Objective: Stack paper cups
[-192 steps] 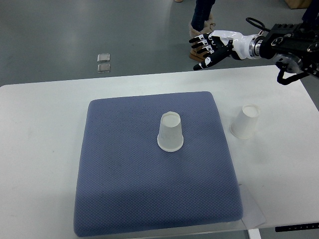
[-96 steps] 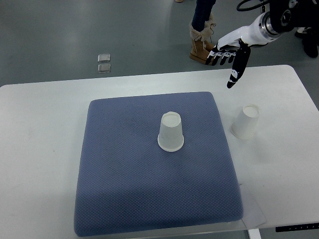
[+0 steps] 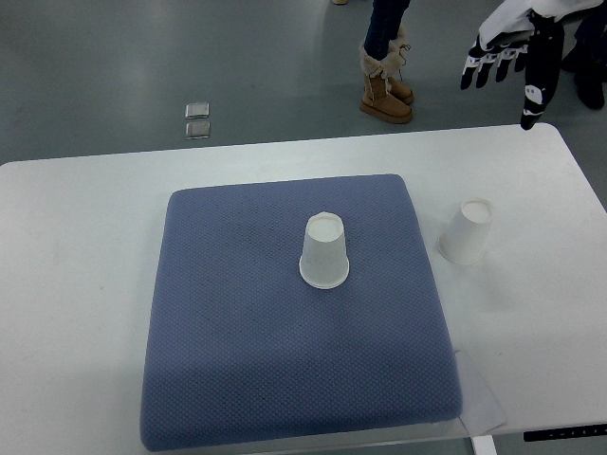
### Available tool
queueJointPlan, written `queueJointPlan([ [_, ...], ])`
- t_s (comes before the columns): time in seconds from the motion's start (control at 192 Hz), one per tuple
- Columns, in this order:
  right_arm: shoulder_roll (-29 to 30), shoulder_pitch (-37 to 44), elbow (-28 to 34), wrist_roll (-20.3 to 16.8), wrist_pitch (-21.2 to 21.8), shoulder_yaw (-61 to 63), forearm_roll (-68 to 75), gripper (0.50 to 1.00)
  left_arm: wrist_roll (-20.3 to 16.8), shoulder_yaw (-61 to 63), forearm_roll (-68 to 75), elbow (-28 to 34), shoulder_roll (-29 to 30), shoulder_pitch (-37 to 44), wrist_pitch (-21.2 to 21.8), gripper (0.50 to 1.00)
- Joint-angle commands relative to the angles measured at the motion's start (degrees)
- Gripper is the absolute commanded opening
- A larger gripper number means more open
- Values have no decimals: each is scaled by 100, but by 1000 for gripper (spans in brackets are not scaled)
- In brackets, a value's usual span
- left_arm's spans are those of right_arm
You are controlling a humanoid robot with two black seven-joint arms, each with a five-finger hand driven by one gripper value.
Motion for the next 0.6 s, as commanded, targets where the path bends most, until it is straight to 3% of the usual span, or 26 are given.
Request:
queueJointPlan([
  [0.0, -100, 149, 21, -59, 1, -15, -132, 919, 0, -1, 0, -1, 0, 2, 7, 1000],
  [0.292, -109, 88, 135, -130, 1, 2, -395, 917, 0, -1, 0, 8, 0, 2, -2, 1000],
  [0.527, -82, -580, 118, -182, -1, 55, -395, 917, 0, -1, 0, 8, 0, 2, -2, 1000],
  [0.595, -73, -861, 118, -296, -308, 81, -395, 917, 0, -1, 0, 8, 0, 2, -2, 1000],
])
